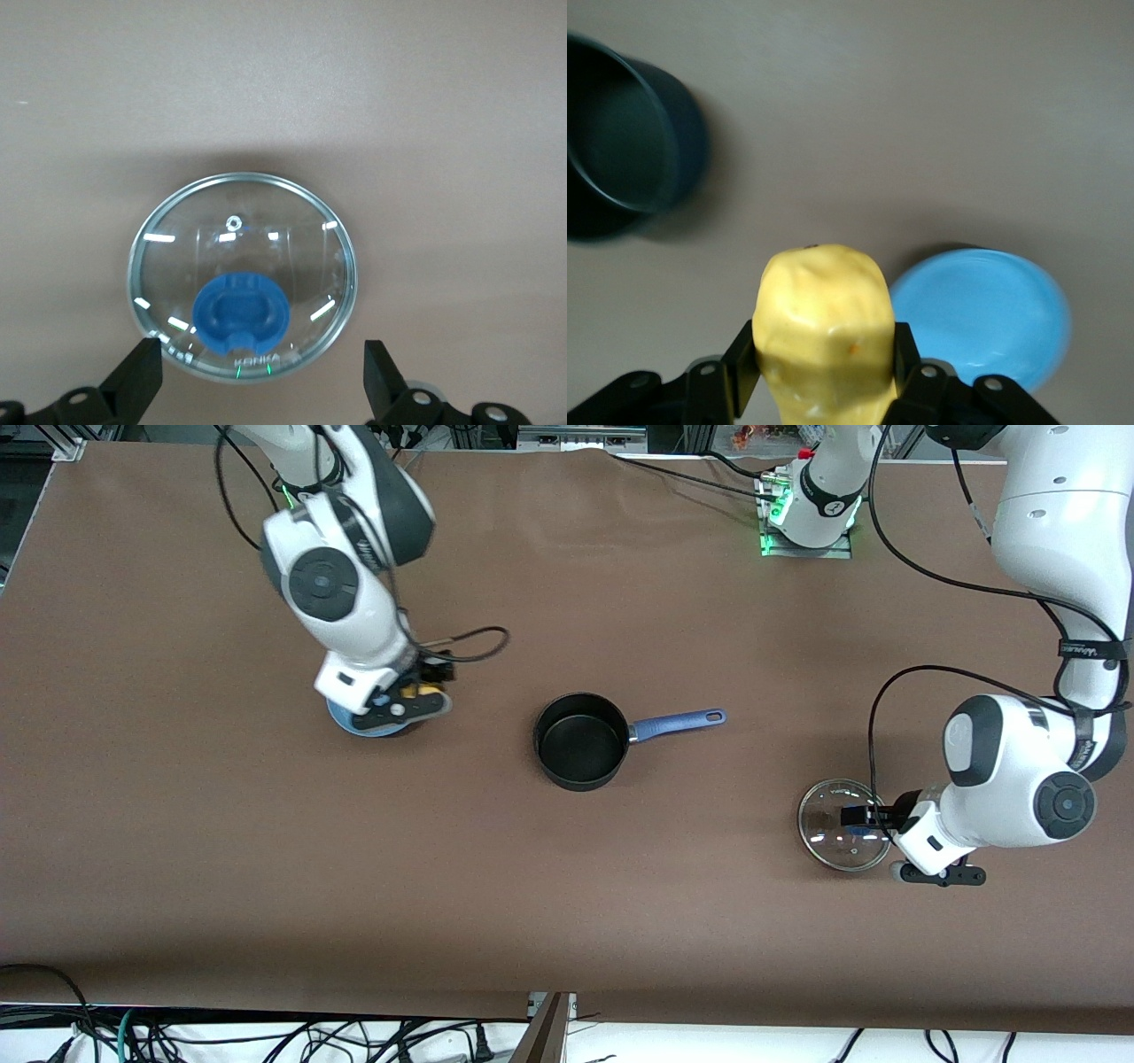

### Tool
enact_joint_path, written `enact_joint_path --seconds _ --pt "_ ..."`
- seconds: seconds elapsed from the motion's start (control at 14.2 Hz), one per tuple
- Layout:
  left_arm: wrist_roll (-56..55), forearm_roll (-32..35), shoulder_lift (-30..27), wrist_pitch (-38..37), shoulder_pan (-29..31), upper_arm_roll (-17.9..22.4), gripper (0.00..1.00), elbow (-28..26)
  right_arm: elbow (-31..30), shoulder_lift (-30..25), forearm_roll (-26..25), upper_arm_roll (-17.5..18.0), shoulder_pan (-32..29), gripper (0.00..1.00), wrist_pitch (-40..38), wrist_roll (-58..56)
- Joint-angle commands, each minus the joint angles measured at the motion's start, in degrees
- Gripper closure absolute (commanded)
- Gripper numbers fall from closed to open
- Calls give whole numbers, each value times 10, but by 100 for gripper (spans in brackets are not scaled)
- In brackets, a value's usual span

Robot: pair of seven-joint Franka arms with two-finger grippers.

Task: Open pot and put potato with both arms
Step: 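Carry the potato over the pot while the left gripper releases the lid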

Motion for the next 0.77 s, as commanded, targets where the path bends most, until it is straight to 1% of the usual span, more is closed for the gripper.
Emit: enact_joint_path --seconds 0.0,0.14,0.21,0.35,0.49,0.56,0.7 --pt "-3 -10 -22 -58 -4 4 0 25 162 130 20 -3 41 92 -14 101" --pt "-14 -10 -53 -100 -4 4 0 25 240 189 20 -3 69 92 -2 151" --pt "-29 -11 -79 -121 -4 4 0 22 262 211 20 -3 79 92 15 165" --pt "-62 -17 -127 -170 -3 2 0 15 264 232 20 -3 95 92 60 174" --pt "-68 -19 -176 -204 -3 2 0 1 264 249 20 -4 110 92 64 197" --pt "-72 -19 -203 -215 -3 3 0 -11 264 258 20 -4 118 92 74 213" --pt "-74 -18 -261 -229 -4 4 0 -39 264 276 20 -4 129 92 121 230"
